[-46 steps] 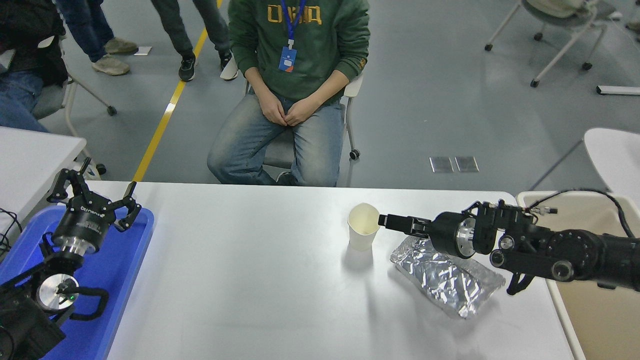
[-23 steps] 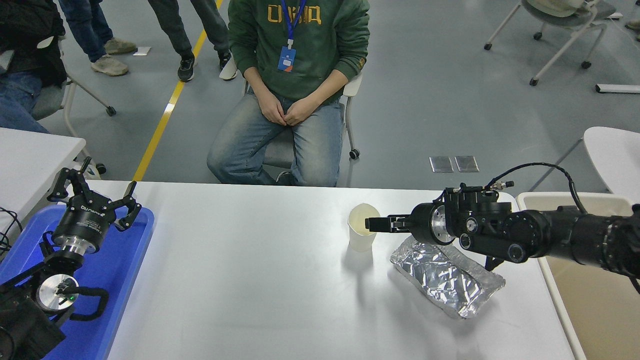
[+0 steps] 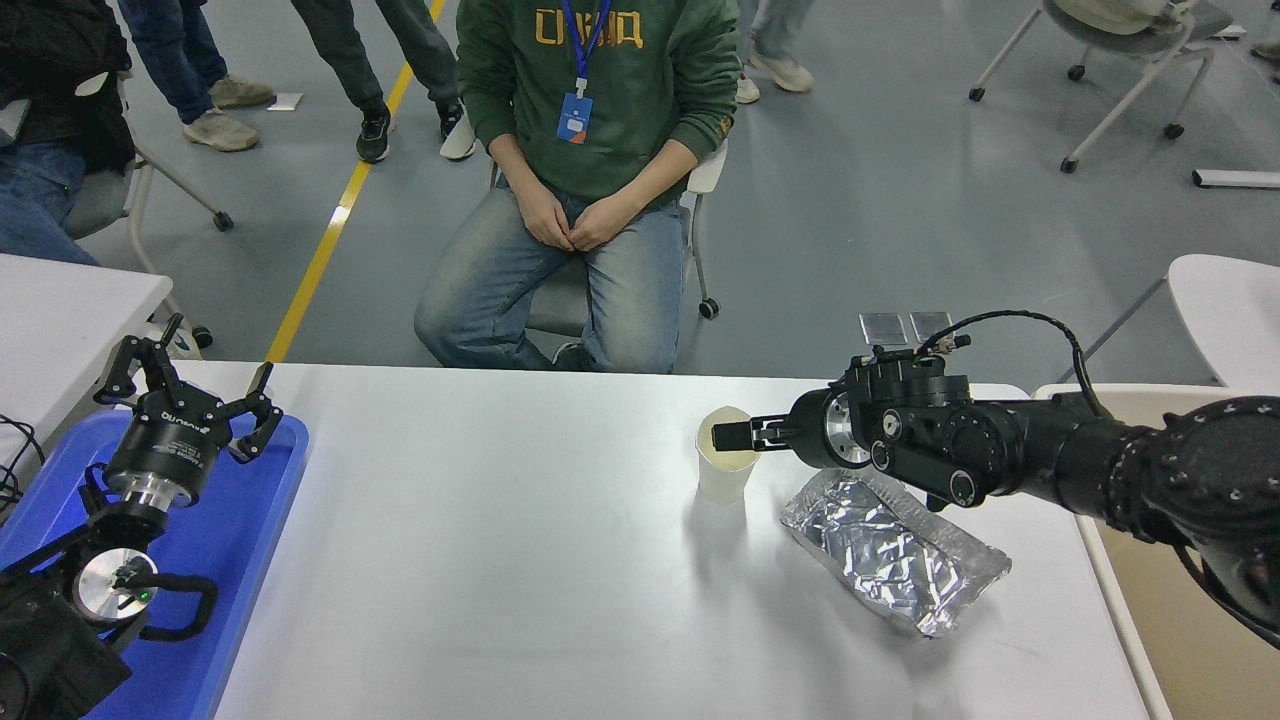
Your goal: Clean the table surface
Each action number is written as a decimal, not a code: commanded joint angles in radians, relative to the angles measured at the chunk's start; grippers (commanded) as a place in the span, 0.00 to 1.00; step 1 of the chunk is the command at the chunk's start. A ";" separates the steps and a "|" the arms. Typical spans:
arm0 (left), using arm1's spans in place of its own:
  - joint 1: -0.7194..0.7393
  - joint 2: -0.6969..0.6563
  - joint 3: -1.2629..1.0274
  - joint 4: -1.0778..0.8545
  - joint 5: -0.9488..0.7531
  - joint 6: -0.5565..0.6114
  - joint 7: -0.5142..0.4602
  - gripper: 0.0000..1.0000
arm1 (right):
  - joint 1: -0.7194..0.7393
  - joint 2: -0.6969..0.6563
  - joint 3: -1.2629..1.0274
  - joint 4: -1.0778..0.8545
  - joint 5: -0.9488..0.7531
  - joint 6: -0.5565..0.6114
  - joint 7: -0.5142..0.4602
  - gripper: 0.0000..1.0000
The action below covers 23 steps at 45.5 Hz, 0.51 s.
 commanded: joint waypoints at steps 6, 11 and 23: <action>0.000 0.000 0.001 0.000 0.000 0.000 0.000 1.00 | -0.041 0.054 -0.029 -0.078 -0.017 0.018 0.002 0.97; 0.000 0.000 -0.001 0.000 0.000 0.000 0.000 1.00 | -0.063 0.054 -0.049 -0.146 -0.017 0.018 0.002 0.94; 0.000 0.000 0.001 0.000 0.000 0.000 0.000 1.00 | -0.072 0.054 -0.064 -0.213 -0.019 0.021 0.008 0.59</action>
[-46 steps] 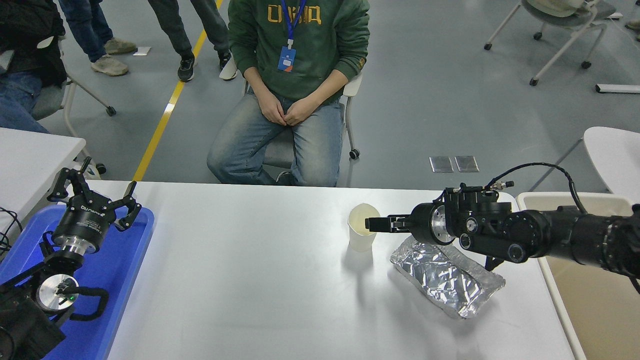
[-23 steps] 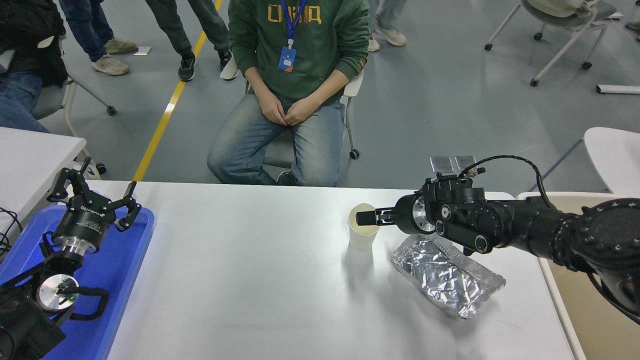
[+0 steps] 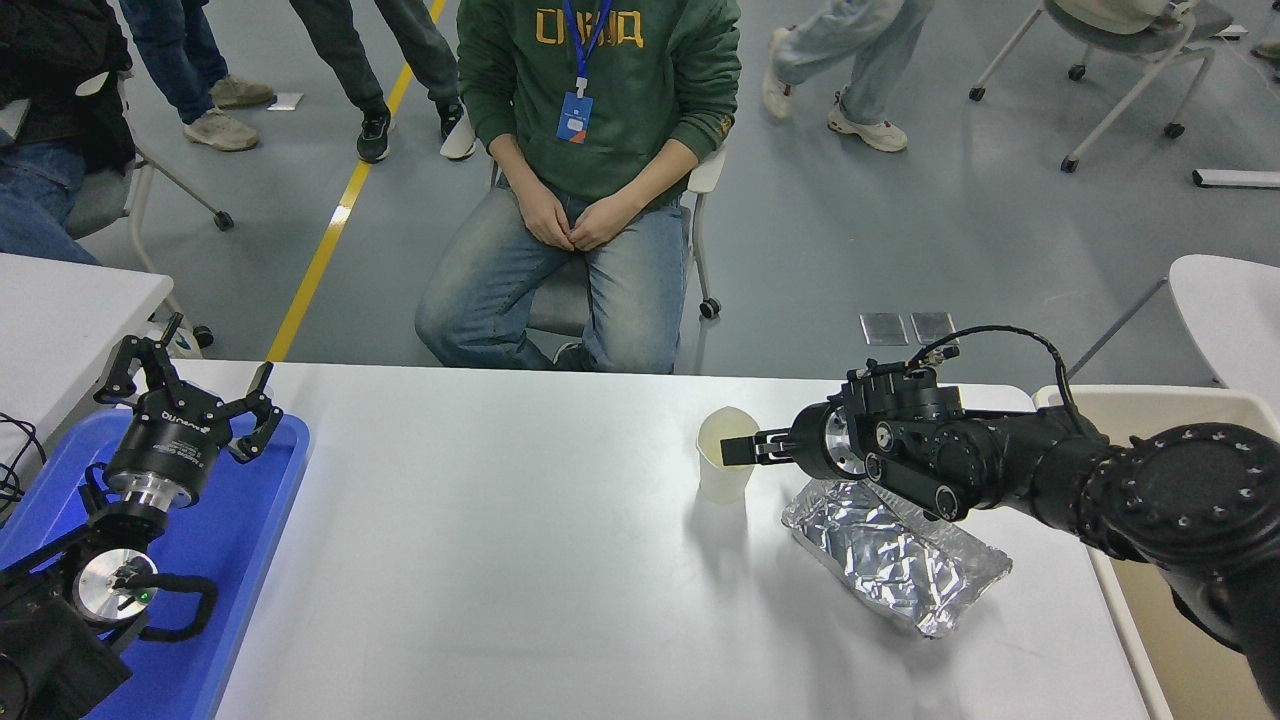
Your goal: Clean the table surface
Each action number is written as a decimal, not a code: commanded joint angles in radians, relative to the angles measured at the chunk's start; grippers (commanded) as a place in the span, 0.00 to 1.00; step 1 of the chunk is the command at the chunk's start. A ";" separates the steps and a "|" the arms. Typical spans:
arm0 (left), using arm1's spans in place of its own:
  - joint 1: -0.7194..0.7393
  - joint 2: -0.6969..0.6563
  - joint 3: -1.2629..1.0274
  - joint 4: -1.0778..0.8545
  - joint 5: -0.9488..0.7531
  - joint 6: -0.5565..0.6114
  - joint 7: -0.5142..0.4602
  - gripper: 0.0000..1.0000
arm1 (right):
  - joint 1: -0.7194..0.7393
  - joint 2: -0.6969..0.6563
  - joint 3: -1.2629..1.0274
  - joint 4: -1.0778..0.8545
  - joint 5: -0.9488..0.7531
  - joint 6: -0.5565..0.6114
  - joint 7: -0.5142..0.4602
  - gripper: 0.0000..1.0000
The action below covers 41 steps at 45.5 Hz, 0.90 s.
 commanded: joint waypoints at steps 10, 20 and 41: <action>0.000 0.000 0.001 0.000 0.000 0.000 0.000 1.00 | -0.005 0.005 -0.038 -0.041 0.006 0.008 0.007 0.59; 0.000 0.000 0.001 0.000 0.000 0.000 0.000 1.00 | 0.003 0.005 -0.032 -0.013 0.009 0.017 0.007 0.60; 0.000 0.000 0.001 0.000 0.000 0.000 0.000 1.00 | 0.035 0.005 -0.027 0.082 0.006 0.033 0.007 0.05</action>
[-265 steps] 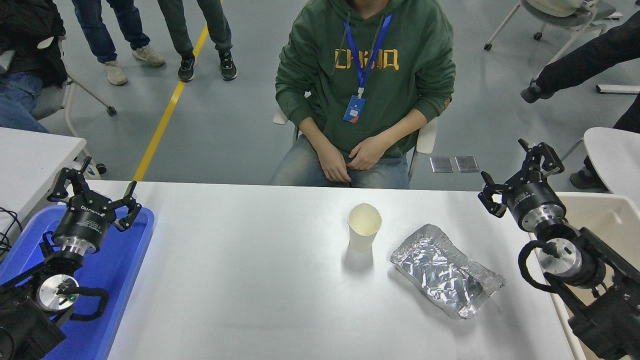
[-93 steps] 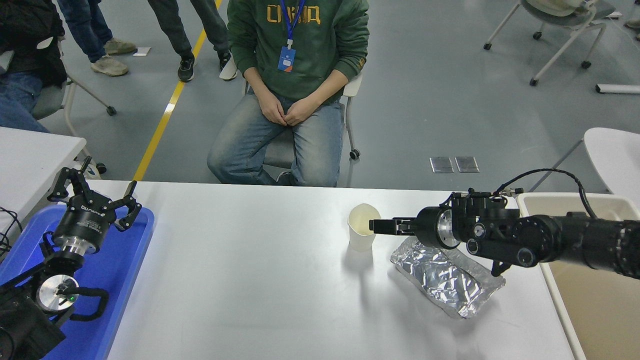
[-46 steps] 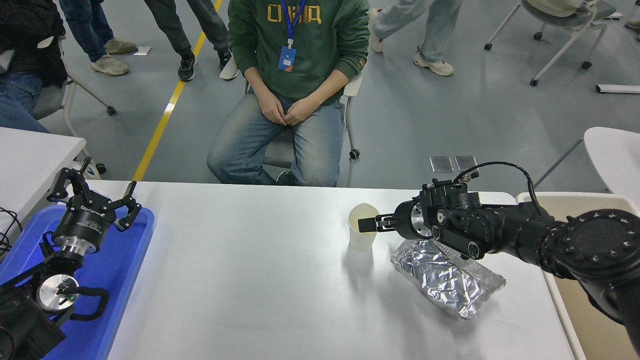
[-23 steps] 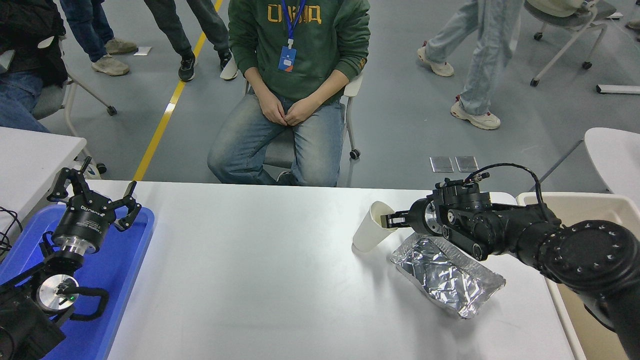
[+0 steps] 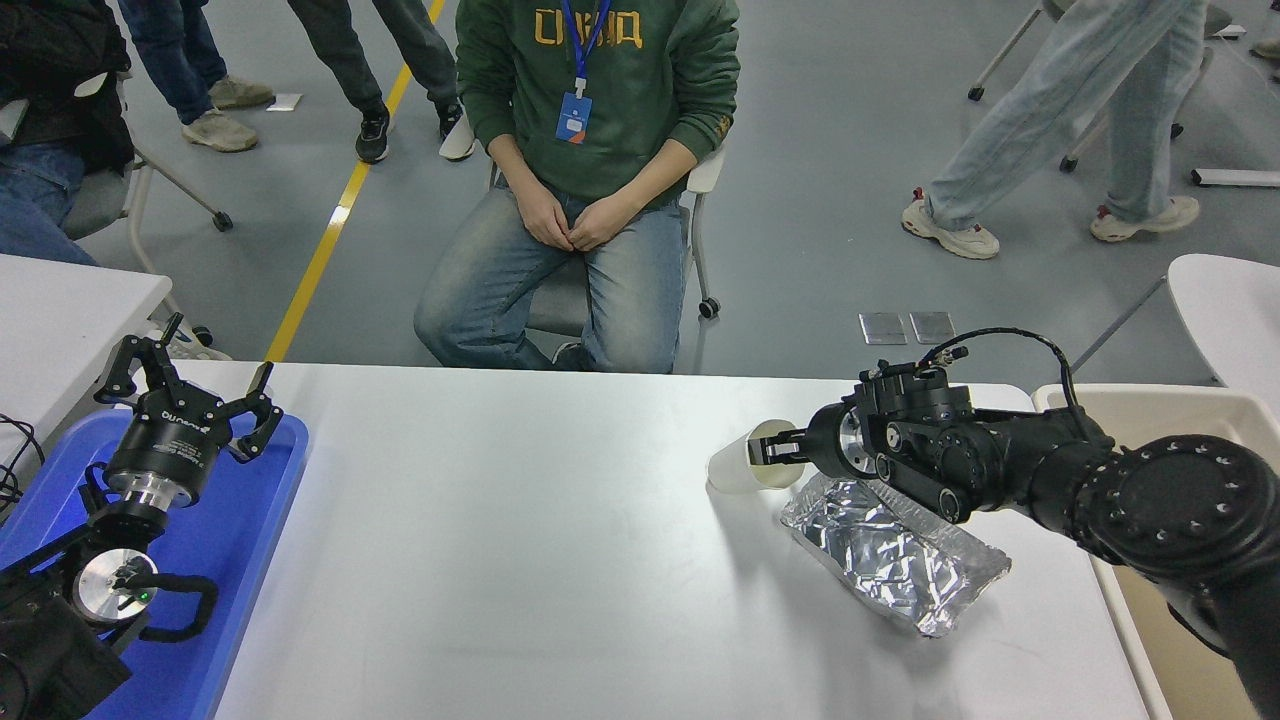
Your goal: Clean the table surface
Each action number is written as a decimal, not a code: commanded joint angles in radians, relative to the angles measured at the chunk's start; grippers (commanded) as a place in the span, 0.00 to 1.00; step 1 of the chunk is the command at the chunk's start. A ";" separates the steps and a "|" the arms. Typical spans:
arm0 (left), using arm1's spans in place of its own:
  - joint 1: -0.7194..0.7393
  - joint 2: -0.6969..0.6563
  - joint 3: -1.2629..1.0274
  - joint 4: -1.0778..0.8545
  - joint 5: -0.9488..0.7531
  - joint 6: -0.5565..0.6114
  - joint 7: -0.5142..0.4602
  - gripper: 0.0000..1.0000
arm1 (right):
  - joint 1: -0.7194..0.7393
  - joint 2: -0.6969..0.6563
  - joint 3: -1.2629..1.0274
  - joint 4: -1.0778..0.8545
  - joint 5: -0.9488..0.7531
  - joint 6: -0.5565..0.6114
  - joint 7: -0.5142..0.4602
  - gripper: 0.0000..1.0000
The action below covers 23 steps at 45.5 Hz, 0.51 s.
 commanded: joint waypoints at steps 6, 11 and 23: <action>0.000 0.000 0.000 0.000 0.000 0.000 0.000 1.00 | 0.024 0.000 -0.001 0.025 -0.010 0.048 0.003 0.00; 0.000 0.000 0.000 0.000 0.000 0.000 0.000 1.00 | 0.031 0.000 -0.001 0.021 -0.001 0.051 0.003 0.00; 0.000 0.000 0.000 0.000 0.000 0.000 0.000 1.00 | 0.074 0.000 0.002 0.024 0.018 0.071 0.001 0.00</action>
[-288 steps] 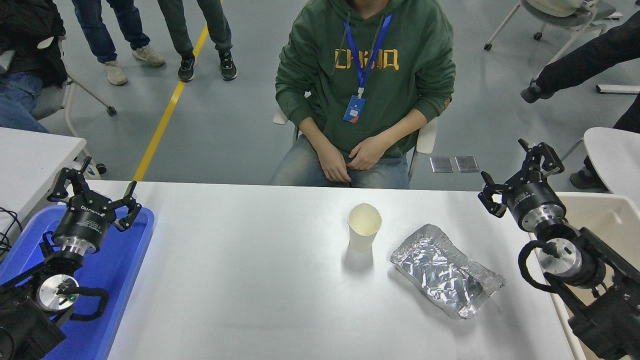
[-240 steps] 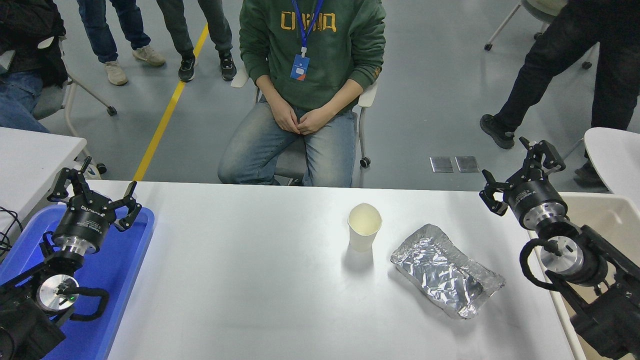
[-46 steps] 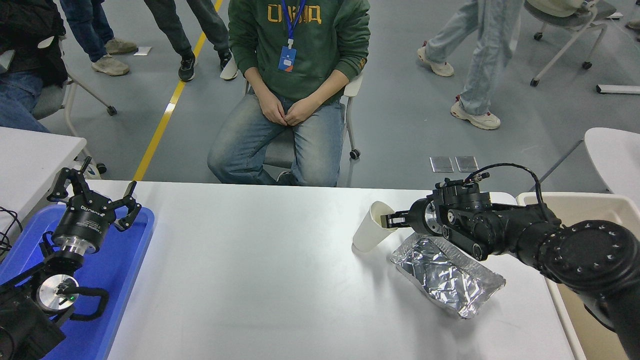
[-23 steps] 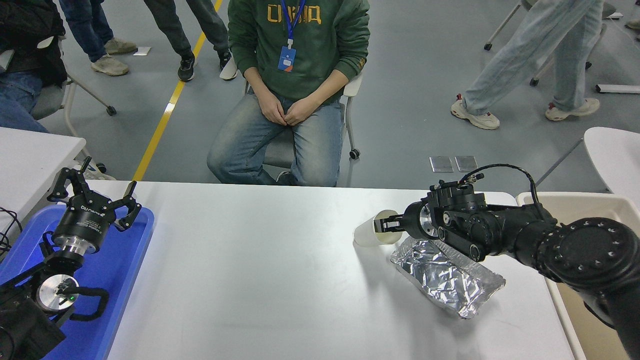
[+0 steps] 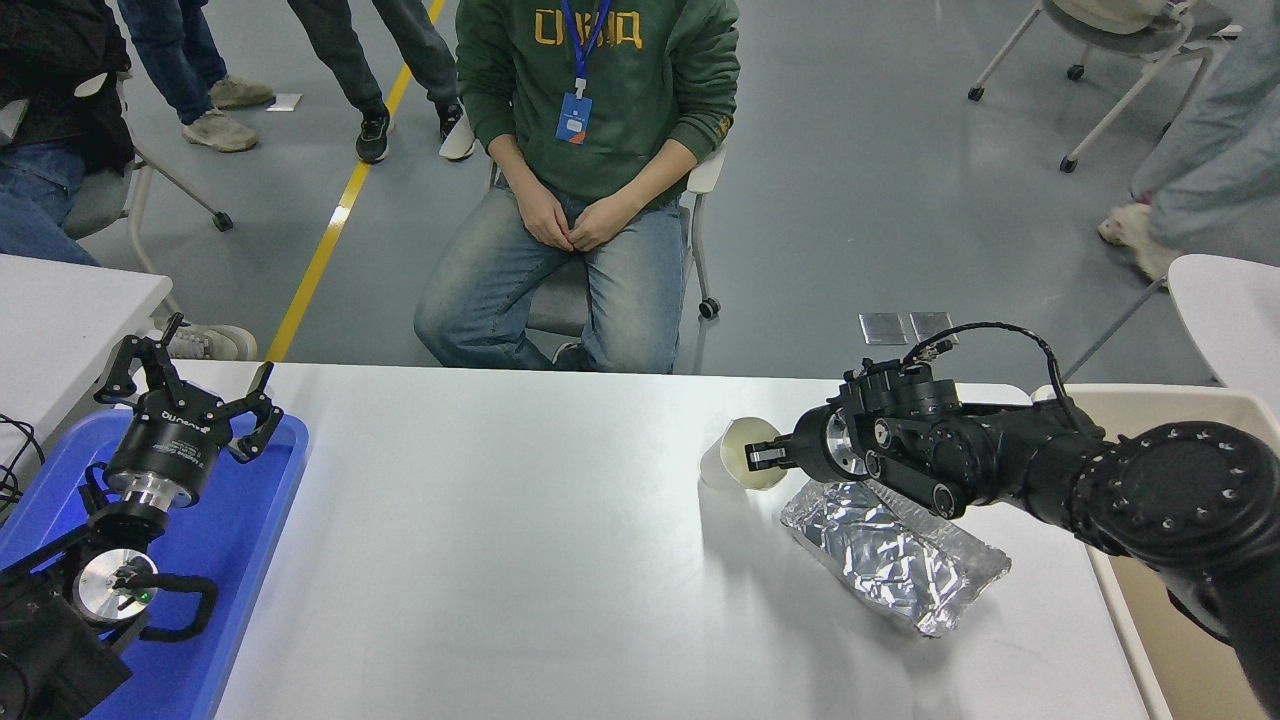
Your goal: Clean the table surface
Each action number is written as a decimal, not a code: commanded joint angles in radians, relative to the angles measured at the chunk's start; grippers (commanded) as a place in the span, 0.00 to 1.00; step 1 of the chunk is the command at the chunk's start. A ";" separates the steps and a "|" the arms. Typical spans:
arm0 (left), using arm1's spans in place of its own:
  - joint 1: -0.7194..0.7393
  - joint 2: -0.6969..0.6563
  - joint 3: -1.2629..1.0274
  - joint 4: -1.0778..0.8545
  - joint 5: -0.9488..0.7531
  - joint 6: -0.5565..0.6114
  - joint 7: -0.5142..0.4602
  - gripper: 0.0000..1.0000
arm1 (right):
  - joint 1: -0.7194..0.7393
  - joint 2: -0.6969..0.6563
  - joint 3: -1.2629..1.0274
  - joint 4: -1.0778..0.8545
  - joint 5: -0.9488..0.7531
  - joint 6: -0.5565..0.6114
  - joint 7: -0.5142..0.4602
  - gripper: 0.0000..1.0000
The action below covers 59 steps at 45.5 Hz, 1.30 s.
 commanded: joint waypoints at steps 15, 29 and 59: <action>0.000 0.000 0.000 0.000 0.000 0.000 0.000 1.00 | 0.122 0.000 0.002 0.034 0.090 0.077 0.002 0.00; 0.000 0.000 0.000 0.000 0.000 0.000 0.000 1.00 | 0.253 -0.280 0.007 0.260 0.118 0.082 0.011 0.00; 0.000 0.000 0.000 0.000 0.000 0.000 0.000 1.00 | 0.523 -0.828 0.002 0.620 0.114 0.215 0.033 0.00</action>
